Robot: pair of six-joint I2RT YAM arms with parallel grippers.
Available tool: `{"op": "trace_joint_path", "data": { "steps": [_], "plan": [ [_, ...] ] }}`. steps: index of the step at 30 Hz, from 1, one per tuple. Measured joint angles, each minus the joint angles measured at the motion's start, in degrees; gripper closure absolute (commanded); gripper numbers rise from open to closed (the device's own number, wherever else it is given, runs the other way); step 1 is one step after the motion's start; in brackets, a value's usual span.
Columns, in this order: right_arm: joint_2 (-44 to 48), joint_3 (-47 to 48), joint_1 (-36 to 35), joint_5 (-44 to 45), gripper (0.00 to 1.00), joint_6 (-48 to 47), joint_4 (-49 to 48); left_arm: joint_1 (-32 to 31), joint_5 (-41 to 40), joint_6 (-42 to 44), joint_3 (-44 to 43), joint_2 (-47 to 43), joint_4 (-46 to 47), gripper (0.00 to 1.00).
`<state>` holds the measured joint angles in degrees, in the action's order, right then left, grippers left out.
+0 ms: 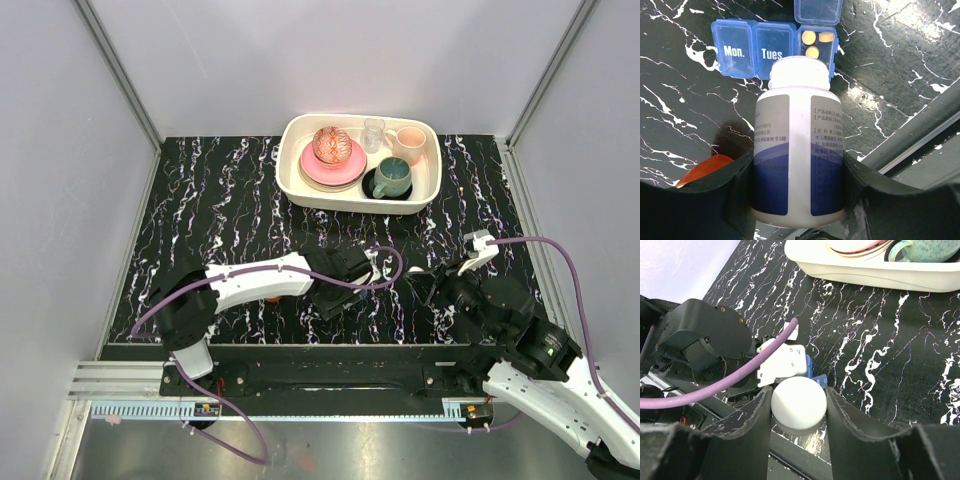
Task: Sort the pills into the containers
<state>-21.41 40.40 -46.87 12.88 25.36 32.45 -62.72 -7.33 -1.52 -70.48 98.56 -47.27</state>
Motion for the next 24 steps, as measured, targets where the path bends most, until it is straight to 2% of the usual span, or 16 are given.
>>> {"op": "trace_joint_path", "data": {
  "steps": [24],
  "plan": [
    [1.4,-0.37,0.0,0.04,1.0,0.42,-0.02,0.09,0.11,0.74,-4.2,2.58,-2.75,1.0]
  ]
}}
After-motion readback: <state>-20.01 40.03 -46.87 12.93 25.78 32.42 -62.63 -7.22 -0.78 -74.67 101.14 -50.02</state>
